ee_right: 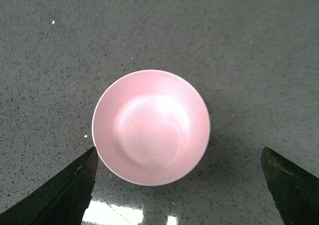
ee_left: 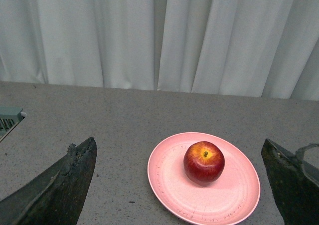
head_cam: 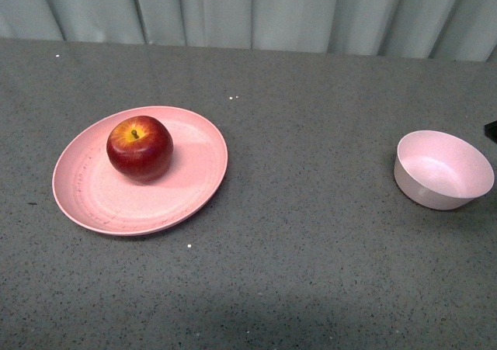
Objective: Move apple from plate to bowl
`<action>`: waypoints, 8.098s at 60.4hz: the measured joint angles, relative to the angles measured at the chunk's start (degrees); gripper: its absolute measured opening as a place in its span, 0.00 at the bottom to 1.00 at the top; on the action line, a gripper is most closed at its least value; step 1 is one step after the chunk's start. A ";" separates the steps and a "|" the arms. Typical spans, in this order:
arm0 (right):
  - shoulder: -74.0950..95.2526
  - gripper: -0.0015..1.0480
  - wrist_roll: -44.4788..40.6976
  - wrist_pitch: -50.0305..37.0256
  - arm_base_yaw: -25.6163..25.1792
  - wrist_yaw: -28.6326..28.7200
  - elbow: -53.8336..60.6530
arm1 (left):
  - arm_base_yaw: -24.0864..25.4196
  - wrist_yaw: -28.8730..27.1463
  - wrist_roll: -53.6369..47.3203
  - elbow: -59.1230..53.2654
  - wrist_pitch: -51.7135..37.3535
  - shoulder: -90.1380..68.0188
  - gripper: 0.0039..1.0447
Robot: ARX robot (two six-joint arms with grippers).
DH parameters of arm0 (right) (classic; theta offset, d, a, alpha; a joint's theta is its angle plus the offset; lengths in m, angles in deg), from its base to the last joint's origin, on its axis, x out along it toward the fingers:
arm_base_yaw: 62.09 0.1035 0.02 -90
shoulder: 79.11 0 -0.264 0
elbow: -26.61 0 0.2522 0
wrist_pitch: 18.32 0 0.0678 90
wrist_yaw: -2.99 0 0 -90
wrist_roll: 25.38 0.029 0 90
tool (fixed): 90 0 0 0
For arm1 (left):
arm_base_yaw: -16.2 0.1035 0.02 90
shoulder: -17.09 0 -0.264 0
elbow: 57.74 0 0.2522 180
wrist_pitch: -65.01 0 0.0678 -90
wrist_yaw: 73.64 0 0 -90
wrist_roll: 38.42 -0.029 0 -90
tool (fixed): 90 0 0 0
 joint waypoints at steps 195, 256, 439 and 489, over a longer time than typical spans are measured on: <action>5.01 0.91 3.52 -4.94 23.45 -2.38 -7.30 | 0.00 0.02 0.00 0.00 0.00 0.00 0.94; -41.27 0.01 10.91 -36.70 7.34 -13.25 36.50 | 0.00 0.04 0.00 0.00 0.00 0.02 0.94; -99.08 0.91 11.04 16.70 2.82 -8.68 39.78 | -17.35 -14.82 10.84 27.12 -31.06 -78.60 0.94; -99.10 0.91 11.04 16.70 2.82 -8.68 39.78 | -17.38 -15.15 14.97 56.48 -12.33 -117.77 0.94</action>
